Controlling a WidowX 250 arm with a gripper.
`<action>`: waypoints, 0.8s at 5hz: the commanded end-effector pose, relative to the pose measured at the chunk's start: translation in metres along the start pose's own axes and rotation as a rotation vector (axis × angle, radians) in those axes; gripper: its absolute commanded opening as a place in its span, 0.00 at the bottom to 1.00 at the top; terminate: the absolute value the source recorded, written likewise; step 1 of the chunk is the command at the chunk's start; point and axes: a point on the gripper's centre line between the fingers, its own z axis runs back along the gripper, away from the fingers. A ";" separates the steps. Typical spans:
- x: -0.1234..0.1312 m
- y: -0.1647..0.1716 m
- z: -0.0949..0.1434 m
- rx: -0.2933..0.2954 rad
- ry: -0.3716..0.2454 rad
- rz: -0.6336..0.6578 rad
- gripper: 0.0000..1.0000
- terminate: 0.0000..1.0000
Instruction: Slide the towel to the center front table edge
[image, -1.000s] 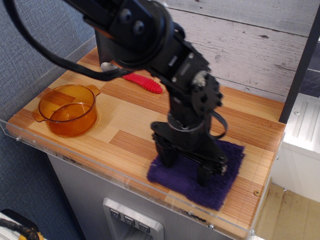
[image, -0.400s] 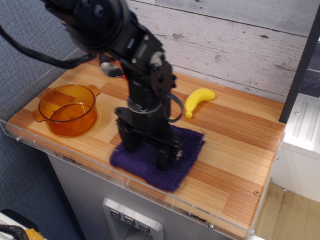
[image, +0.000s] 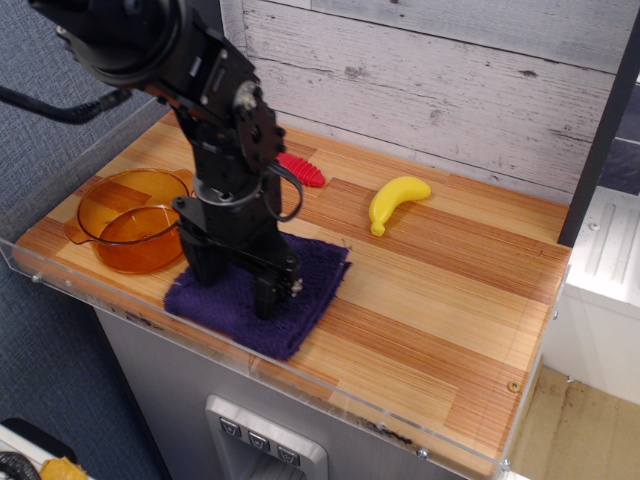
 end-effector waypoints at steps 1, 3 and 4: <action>0.002 0.010 0.006 -0.003 -0.014 -0.028 1.00 0.00; 0.018 -0.001 0.031 -0.008 -0.107 -0.063 1.00 0.00; 0.023 -0.003 0.041 -0.012 -0.119 -0.062 1.00 0.00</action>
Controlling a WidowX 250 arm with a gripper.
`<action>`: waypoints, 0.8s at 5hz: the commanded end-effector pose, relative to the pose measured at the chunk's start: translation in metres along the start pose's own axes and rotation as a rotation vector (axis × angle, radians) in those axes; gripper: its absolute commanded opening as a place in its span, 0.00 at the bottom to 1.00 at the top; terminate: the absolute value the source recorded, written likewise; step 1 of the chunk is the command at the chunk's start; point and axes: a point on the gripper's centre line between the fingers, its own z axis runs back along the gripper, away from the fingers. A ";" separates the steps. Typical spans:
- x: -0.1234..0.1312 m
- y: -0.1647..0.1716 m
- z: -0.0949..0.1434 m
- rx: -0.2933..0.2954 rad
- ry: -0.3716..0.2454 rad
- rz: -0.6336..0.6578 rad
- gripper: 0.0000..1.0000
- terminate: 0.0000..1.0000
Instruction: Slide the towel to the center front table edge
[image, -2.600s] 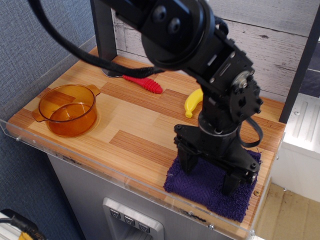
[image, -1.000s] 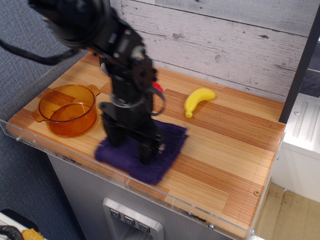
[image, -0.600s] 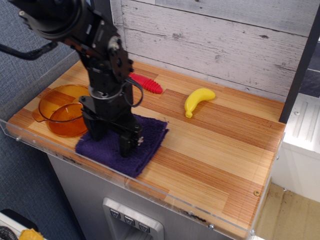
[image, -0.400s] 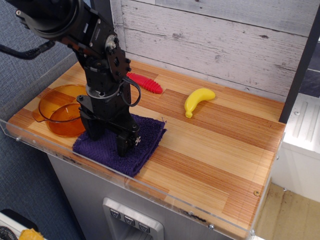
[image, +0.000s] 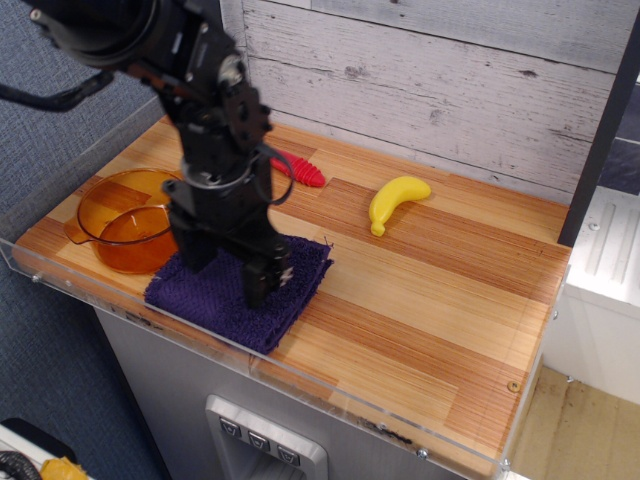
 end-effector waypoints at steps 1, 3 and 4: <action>0.021 0.005 0.035 0.024 -0.085 -0.005 1.00 0.00; 0.053 -0.003 0.040 0.028 -0.068 0.013 1.00 0.00; 0.061 -0.011 0.043 0.013 -0.081 -0.011 1.00 0.00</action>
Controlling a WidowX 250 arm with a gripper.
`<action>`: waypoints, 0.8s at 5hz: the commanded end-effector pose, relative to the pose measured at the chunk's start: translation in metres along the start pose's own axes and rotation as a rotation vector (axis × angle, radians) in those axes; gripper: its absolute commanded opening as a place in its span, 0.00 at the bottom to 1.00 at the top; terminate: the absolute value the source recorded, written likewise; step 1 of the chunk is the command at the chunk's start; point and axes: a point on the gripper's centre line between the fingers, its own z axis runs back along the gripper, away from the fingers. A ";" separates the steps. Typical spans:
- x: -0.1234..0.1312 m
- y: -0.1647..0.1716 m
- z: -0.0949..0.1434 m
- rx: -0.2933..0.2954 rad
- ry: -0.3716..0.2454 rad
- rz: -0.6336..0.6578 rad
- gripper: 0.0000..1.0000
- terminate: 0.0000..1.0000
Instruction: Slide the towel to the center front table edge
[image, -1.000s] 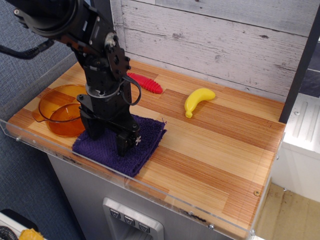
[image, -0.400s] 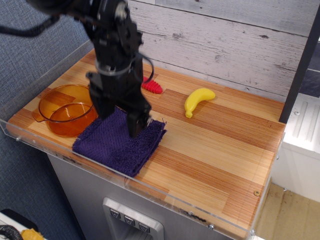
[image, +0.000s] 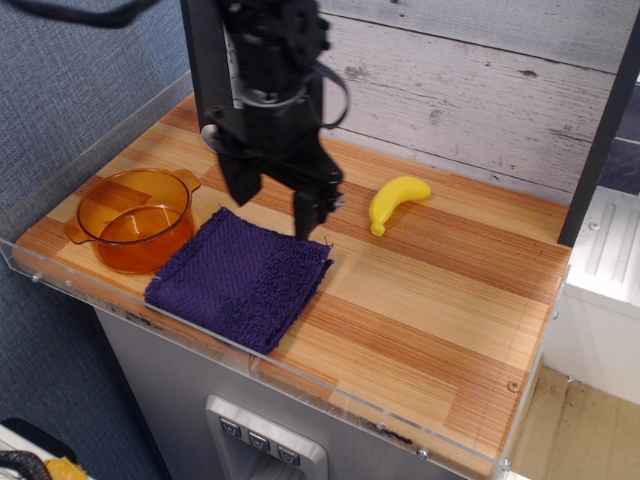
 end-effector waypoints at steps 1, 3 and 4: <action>0.018 0.014 0.018 0.000 -0.061 0.017 1.00 0.00; 0.044 0.066 0.025 0.025 -0.106 0.103 1.00 0.00; 0.055 0.084 0.026 0.031 -0.122 0.128 1.00 0.00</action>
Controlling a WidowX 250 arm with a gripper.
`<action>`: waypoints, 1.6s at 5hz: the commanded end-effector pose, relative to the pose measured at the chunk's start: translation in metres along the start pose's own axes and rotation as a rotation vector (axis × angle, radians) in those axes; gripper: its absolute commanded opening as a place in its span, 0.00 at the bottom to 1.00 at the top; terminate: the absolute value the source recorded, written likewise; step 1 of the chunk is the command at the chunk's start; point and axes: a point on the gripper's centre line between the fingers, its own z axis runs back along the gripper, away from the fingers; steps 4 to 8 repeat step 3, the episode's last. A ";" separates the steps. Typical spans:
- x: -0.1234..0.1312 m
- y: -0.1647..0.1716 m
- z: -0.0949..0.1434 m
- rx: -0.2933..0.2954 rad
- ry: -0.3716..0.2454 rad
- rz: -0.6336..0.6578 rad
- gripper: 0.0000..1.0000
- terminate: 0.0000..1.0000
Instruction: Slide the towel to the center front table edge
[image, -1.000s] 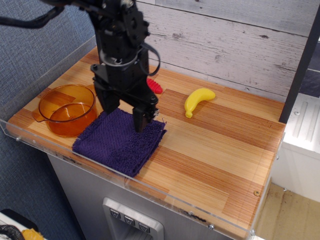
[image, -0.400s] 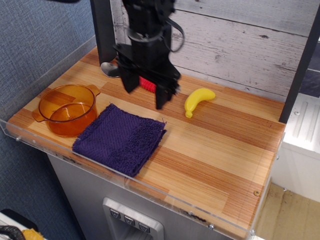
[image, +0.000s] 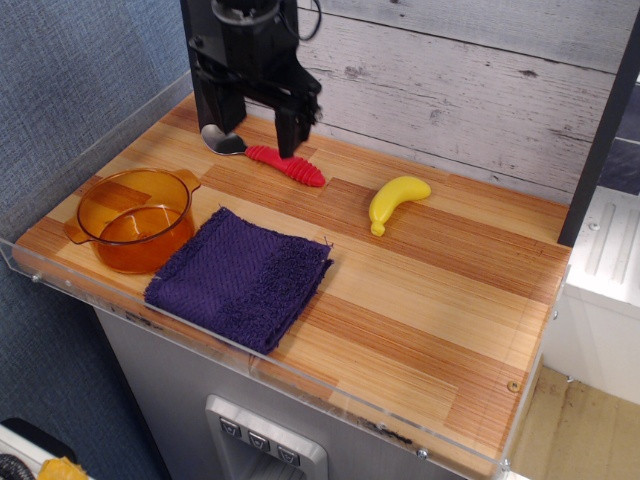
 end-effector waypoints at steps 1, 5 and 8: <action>0.029 0.042 0.014 0.044 -0.066 0.055 1.00 0.00; 0.028 0.050 0.017 0.030 -0.106 0.060 1.00 1.00; 0.028 0.050 0.017 0.030 -0.106 0.060 1.00 1.00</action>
